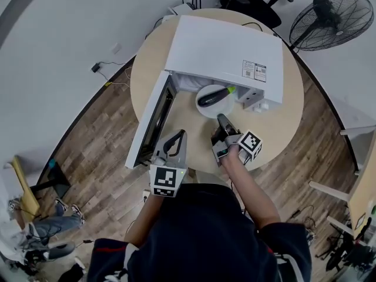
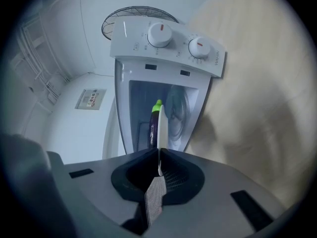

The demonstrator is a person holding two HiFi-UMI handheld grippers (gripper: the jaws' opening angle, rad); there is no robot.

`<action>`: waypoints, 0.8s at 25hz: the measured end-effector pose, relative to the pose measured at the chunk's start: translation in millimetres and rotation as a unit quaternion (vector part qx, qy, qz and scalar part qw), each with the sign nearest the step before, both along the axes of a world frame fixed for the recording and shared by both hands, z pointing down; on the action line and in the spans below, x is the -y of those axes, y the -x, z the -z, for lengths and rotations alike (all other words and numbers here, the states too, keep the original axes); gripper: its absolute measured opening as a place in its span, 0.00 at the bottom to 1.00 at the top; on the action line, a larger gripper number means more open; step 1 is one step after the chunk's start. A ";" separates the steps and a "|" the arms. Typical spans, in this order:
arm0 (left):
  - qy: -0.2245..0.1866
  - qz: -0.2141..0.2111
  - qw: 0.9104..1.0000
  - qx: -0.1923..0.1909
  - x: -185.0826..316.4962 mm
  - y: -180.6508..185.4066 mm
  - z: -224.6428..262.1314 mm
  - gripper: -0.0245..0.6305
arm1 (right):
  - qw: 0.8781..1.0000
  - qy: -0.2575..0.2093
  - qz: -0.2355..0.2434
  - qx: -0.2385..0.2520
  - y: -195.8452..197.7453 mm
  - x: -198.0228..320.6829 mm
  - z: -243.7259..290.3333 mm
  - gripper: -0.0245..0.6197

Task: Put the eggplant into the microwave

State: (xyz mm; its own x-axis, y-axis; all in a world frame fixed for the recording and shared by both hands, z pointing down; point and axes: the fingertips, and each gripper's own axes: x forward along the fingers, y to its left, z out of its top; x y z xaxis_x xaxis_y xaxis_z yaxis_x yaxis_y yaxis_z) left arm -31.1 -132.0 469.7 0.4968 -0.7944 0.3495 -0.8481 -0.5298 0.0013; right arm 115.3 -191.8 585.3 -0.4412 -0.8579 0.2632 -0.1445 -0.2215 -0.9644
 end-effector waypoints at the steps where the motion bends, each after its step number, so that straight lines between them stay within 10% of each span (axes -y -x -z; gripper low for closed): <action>1: 0.002 0.002 1.000 0.000 1.7 1.0 -1.2 0.06 | 1.000 0.003 0.001 -0.004 0.0 3.5 -3.1 0.07; 20: 0.047 0.009 0.999 0.017 27.2 11.8 -31.4 0.06 | 0.999 0.028 -0.018 0.002 -3.4 55.1 -49.5 0.07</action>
